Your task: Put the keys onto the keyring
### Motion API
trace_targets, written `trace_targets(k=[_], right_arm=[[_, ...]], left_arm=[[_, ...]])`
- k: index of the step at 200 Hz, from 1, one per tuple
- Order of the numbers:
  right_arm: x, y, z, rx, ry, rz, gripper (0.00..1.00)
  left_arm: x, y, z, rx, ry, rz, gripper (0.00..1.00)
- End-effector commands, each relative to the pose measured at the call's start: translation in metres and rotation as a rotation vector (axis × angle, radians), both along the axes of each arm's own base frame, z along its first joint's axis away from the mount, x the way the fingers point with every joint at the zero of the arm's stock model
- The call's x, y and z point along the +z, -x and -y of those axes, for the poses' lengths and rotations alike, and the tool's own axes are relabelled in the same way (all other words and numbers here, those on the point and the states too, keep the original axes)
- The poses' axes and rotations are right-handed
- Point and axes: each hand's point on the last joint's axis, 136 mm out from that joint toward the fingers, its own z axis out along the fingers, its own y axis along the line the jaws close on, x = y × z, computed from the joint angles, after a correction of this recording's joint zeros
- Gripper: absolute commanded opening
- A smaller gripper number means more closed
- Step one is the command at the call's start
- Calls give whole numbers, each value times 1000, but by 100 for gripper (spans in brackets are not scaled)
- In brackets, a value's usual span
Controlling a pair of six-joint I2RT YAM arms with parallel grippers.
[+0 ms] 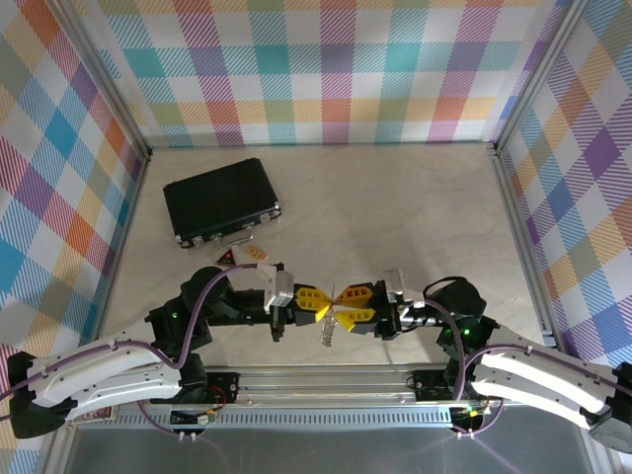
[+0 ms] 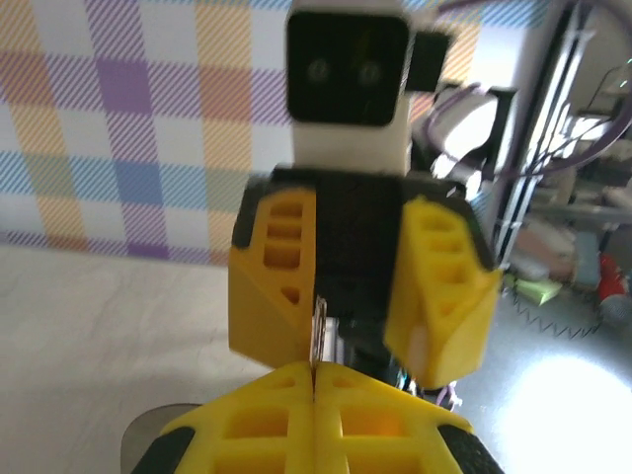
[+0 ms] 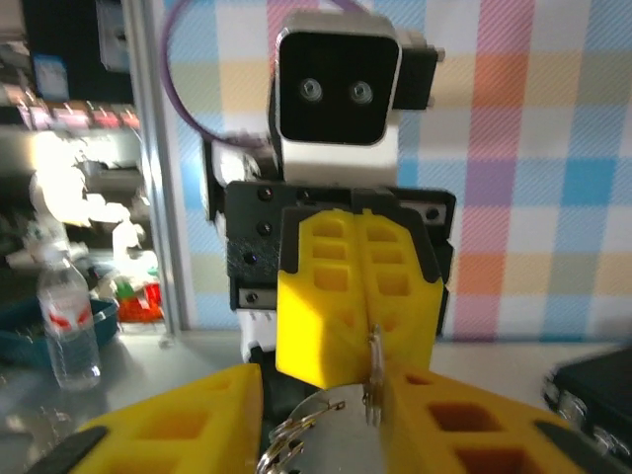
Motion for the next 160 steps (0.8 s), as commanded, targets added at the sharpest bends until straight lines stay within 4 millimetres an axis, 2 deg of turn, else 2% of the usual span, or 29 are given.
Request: trace_targets(k=[1,28,61,94,160], right_arm=[[-6,-1,9,-56,133,56,40],[-8,-7,15,-111,213,80,44],[-21,-15,7,-121,302,50,44],[-24,-19,2,-127,299,37,37],[-24,-23,-3,-134,274,19,32]], left_arm=[[3,-11,-8,81,-71,55,0],[-5,-13,-12,95,-134,74,0],[-9,-14,-11,94,-157,78,0],[-13,-13,-10,85,-171,70,0],[-14,-11,-8,72,-166,66,0]])
